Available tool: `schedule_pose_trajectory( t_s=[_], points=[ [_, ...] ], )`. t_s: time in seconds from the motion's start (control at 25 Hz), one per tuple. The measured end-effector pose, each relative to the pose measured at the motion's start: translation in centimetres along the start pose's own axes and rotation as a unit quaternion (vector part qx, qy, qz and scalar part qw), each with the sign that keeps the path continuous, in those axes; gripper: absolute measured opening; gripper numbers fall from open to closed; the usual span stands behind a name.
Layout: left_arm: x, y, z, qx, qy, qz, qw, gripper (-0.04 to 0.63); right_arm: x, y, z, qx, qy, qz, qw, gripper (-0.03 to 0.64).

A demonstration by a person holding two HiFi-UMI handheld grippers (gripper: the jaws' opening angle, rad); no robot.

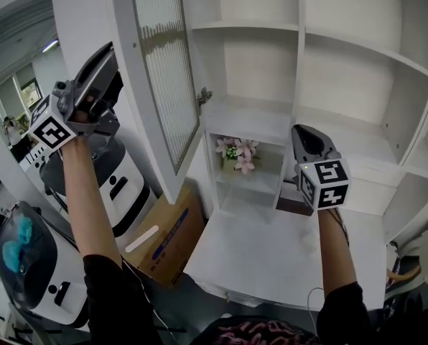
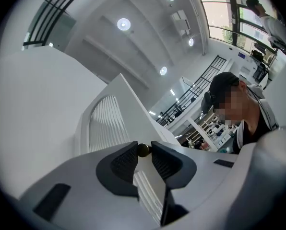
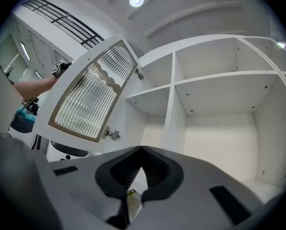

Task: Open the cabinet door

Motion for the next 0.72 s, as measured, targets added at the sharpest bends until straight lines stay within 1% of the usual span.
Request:
schedule_pose_trajectory(
  t_s=[0.16, 0.44, 0.56, 0.72],
  points=[
    [0.3, -1.2, -2.5, 0.027, 0.018, -0.007, 0.9994, 0.098, 0.1, -1.0, 0.4, 0.004, -0.002, -0.001, 1.0, 0.015],
    [0.6, -2.4, -5.2, 0.075, 0.02, -0.009, 0.997, 0.098, 0.3, -2.3, 0.6, 0.008, -0.003, -0.001, 1.0, 0.014],
    [0.5, -2.5, -5.6, 0.084, 0.019, -0.013, 0.9962, 0.084, 0.4, -2.8, 0.7, 0.011, -0.002, 0.0, 1.0, 0.015],
    [0.5, -2.4, -5.6, 0.094, 0.018, -0.006, 0.9954, 0.084, 0.4, -3.2, 0.6, 0.012, -0.001, 0.002, 1.0, 0.015]
  ],
)
Point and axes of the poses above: the fingertips, and each gripper's own axes: z forward along the fingers, y to its right, x out of its top, the point moved 3 cm from there along -z, backward along the fingers, and after that the axes turned 4 degrees about -x, right-handed, at the moved point
